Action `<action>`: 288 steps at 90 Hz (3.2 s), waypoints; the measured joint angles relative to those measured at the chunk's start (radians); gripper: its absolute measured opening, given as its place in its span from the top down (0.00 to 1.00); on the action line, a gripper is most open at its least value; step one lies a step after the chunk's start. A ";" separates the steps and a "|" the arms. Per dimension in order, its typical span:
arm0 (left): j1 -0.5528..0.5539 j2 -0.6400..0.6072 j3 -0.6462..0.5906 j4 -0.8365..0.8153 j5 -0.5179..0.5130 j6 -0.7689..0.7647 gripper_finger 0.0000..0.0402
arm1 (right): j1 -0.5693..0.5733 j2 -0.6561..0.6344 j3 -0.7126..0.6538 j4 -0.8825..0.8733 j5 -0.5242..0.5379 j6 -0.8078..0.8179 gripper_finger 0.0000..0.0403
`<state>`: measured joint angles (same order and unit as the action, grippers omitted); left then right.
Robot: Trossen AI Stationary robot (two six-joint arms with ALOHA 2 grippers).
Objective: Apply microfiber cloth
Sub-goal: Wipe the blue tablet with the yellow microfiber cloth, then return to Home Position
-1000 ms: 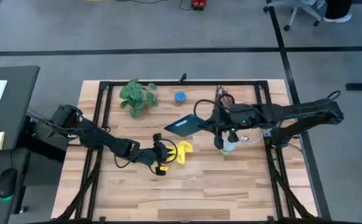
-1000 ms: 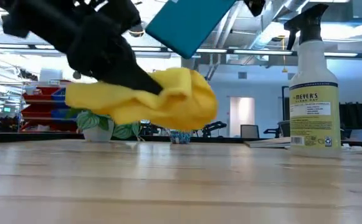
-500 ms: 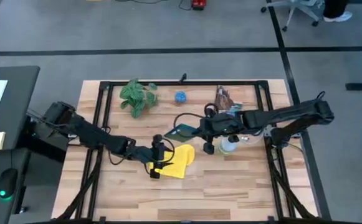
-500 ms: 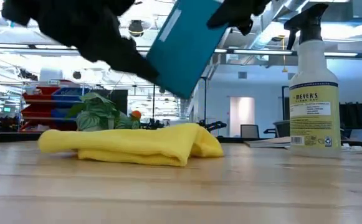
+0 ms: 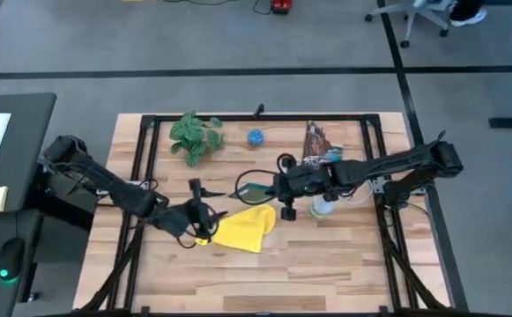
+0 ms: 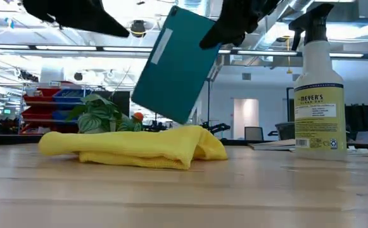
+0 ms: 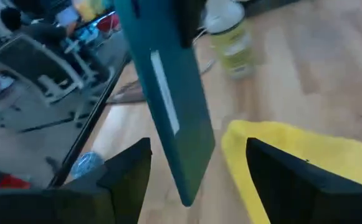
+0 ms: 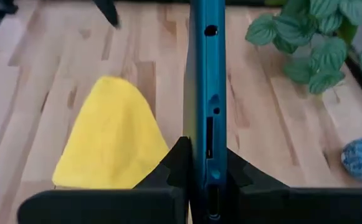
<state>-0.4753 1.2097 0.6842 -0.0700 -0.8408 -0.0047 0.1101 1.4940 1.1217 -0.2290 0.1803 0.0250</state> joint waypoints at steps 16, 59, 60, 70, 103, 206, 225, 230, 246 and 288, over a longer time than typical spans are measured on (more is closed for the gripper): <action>0.067 0.089 -0.002 0.071 0.031 0.011 0.39 | 0.007 -0.003 0.000 0.045 -0.023 -0.007 0.95; 0.057 0.168 0.000 0.156 0.053 0.033 0.95 | 0.030 -0.002 0.000 0.033 -0.029 -0.046 0.94; 0.055 0.165 0.002 0.148 0.053 0.029 0.95 | 0.030 -0.002 0.000 0.036 -0.029 -0.045 0.94; 0.027 0.142 0.061 -0.030 0.029 -0.037 0.97 | 0.029 0.000 0.000 0.048 -0.019 -0.035 0.88; -0.083 0.218 0.308 -0.913 0.081 -0.505 0.99 | 0.008 -0.002 0.001 0.017 0.107 -0.012 0.45; -0.104 0.255 0.438 -0.606 0.176 -0.440 0.48 | 0.040 -0.021 0.001 -0.097 0.209 0.008 0.46; -0.151 0.080 0.435 -0.702 0.020 -0.492 0.54 | 0.079 -0.173 -0.001 -0.124 0.211 0.002 0.46; -0.154 0.027 0.414 -0.711 0.003 -0.509 0.56 | 0.087 -0.230 0.000 -0.133 0.211 -0.005 0.46; -0.154 -0.181 0.266 -0.670 -0.027 -0.541 0.64 | 0.038 -0.413 0.000 -0.233 0.172 0.004 0.46; -0.157 -0.735 -0.192 -0.390 -0.036 -0.533 0.68 | -0.193 -0.974 -0.426 -0.235 -0.107 0.155 0.59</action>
<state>-0.6327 0.4744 0.4923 -0.4595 -0.8764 -0.5377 -0.0827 0.5197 0.6962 -0.4642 0.0737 0.1798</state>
